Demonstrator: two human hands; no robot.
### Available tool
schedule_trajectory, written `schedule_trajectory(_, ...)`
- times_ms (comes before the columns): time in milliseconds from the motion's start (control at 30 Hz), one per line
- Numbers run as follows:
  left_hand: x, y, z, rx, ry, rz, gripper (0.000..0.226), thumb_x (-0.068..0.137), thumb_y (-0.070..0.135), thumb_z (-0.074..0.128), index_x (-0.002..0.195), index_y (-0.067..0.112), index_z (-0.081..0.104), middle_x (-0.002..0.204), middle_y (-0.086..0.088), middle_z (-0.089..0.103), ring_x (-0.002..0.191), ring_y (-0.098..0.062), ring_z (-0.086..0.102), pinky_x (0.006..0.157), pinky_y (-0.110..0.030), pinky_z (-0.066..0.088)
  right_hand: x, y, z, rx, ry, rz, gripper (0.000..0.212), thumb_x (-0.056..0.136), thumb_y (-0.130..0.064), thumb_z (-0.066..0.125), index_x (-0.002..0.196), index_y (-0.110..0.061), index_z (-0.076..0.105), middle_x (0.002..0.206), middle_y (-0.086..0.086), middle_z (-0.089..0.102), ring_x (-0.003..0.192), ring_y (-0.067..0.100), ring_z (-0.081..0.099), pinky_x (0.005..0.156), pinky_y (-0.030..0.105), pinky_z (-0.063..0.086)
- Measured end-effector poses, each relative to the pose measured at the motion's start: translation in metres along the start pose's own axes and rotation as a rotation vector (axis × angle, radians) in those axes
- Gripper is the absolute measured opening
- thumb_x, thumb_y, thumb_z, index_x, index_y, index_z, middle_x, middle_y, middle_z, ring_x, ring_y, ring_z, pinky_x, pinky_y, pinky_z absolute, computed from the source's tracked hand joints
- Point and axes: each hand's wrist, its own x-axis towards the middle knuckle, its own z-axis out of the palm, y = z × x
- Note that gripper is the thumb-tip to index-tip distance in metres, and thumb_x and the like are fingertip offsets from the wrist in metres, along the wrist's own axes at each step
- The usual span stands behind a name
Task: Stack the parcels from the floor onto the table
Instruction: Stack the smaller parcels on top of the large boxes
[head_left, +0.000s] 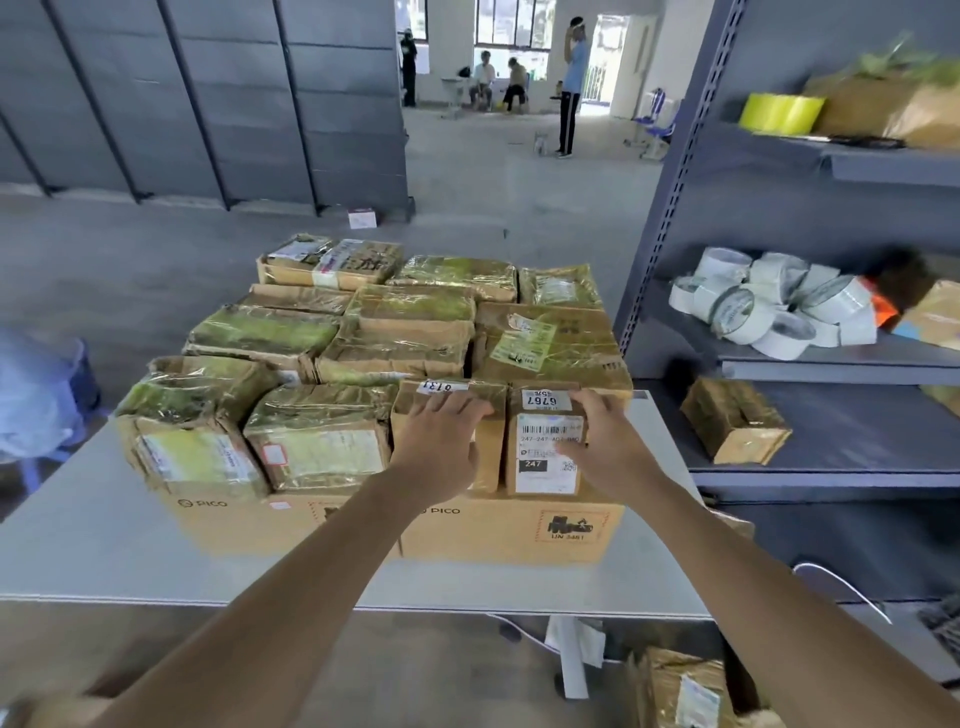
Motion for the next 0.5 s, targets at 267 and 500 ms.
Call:
schedule_trajectory(267, 0.003, -0.004, 0.001, -0.042, 0.003, 0.007, 0.046, 0.089, 0.021, 0.052, 0.134, 0.026, 0.044, 0.134, 0.004, 0.042, 0.127, -0.019, 0.035, 0.103, -0.037, 0.031, -0.011, 0.004, 0.016, 0.165, 0.088, 0.026, 0.057, 0.087, -0.030, 0.065, 0.132, -0.040, 0.032, 0.132, -0.010, 0.039, 0.087, 0.000, 0.058, 0.068, 0.017, 0.043)
schedule_trajectory(500, 0.003, -0.007, 0.000, -0.052, -0.018, 0.018, 0.047, 0.089, 0.021, 0.052, 0.134, 0.027, 0.043, 0.135, 0.005, 0.041, 0.127, -0.019, 0.035, 0.103, -0.036, 0.029, -0.023, 0.022, 0.032, 0.143, -0.140, 0.217, 0.052, 0.093, -0.033, 0.058, 0.139, -0.020, 0.038, 0.128, -0.004, 0.060, 0.101, 0.015, 0.061, 0.081, 0.028, 0.051)
